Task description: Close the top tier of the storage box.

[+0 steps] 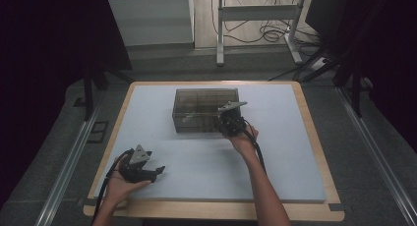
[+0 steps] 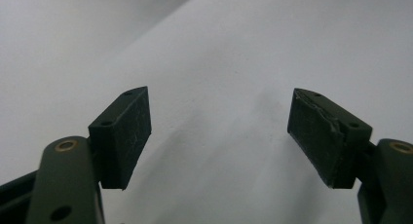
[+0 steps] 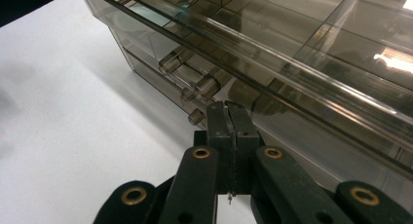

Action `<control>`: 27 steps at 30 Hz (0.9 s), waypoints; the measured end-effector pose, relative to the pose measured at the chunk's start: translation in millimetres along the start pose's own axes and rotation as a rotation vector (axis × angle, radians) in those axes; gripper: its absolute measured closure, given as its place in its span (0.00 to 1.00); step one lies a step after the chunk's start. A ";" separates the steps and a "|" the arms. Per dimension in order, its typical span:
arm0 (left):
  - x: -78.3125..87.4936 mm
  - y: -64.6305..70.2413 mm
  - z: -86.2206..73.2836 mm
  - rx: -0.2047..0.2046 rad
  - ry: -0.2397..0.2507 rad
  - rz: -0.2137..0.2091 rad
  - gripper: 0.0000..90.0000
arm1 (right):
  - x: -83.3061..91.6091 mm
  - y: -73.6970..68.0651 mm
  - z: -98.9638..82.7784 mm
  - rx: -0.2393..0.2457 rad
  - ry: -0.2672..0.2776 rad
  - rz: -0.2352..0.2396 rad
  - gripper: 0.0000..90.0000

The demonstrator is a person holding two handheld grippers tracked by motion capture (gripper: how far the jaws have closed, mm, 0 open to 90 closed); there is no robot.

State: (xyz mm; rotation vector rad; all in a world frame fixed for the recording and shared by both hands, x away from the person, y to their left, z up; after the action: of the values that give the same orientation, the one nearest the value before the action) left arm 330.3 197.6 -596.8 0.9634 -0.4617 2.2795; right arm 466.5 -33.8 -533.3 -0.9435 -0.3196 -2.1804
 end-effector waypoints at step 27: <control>0.1 -0.1 -0.3 0.006 0.002 -0.007 0.28 | -4.6 3.0 5.4 -0.008 -0.001 -0.018 0.99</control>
State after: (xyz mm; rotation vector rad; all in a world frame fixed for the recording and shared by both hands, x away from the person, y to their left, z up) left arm 330.2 197.8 -596.9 0.9643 -0.4499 2.2767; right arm 473.6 -30.9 -533.0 -0.9492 -0.3213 -2.1989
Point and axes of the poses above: each handheld gripper's, and its own axes: x roughly backward along the jaws, z roughly out of its top, y roughly to its right, the point moved 9 cm from there along -x, roughly forward along the jaws, and after that the axes turned 4 degrees about -y, right-handed, at the moved point
